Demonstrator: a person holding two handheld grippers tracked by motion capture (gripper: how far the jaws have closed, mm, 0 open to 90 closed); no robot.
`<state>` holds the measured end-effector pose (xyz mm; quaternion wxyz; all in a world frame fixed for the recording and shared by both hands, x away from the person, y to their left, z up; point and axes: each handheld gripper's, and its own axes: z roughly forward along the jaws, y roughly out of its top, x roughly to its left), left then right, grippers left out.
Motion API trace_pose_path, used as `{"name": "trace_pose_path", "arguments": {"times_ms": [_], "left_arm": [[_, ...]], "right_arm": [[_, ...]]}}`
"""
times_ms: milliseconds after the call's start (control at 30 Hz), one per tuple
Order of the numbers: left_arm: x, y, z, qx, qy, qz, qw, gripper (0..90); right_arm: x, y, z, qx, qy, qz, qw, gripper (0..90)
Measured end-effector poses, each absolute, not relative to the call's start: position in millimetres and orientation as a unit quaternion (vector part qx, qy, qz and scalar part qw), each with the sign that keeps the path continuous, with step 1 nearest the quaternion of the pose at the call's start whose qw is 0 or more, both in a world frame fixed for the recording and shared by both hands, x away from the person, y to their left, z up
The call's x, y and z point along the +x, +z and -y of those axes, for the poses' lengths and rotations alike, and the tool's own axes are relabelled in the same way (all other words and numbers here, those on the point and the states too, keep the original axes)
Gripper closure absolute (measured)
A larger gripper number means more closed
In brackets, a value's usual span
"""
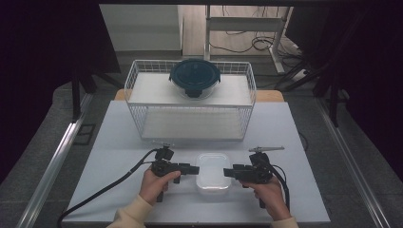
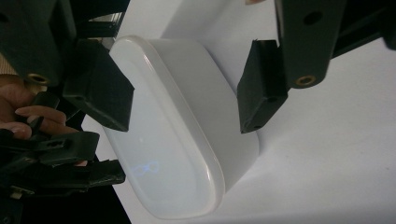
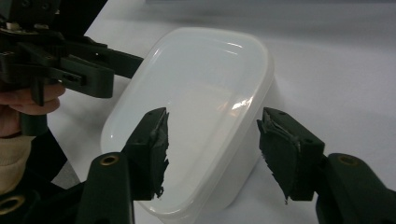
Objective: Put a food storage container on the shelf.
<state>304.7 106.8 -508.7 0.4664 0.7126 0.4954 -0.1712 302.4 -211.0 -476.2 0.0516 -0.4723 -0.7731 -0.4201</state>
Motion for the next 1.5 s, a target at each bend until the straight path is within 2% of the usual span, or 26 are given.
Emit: {"name": "trace_pose_path", "arguments": {"times_ms": [233, 367, 467, 567, 733, 1133, 1500], "left_arm": [[307, -516, -104, 0.708, -0.195, -0.490, 0.469, 44.9], [307, -520, -103, 0.703, -0.213, -0.488, 0.472, 57.2], [307, -519, -103, 0.702, -0.215, -0.489, 0.472, 59.4], [306, -518, -103, 0.701, -0.213, -0.491, 0.472, 62.2], [303, -514, -105, 0.695, -0.211, -0.493, 0.479, 68.9], [296, -504, -110, 0.694, -0.201, -0.487, 0.490, 77.6], [292, -496, -113, 0.701, -0.190, -0.478, 0.494, 80.0]], "right_arm": [[305, -482, 211, -0.479, -0.422, 0.766, 0.073, 47.1], [306, -484, 213, -0.489, -0.422, 0.759, 0.077, 53.9], [307, -486, 216, -0.501, -0.421, 0.752, 0.080, 61.4], [308, -490, 219, -0.514, -0.427, 0.736, 0.110, 63.4], [306, -489, 223, -0.522, -0.432, 0.726, 0.122, 68.0], [297, -479, 225, -0.523, -0.443, 0.719, 0.114, 76.8], [293, -474, 224, -0.510, -0.452, 0.724, 0.107, 79.7]]}}
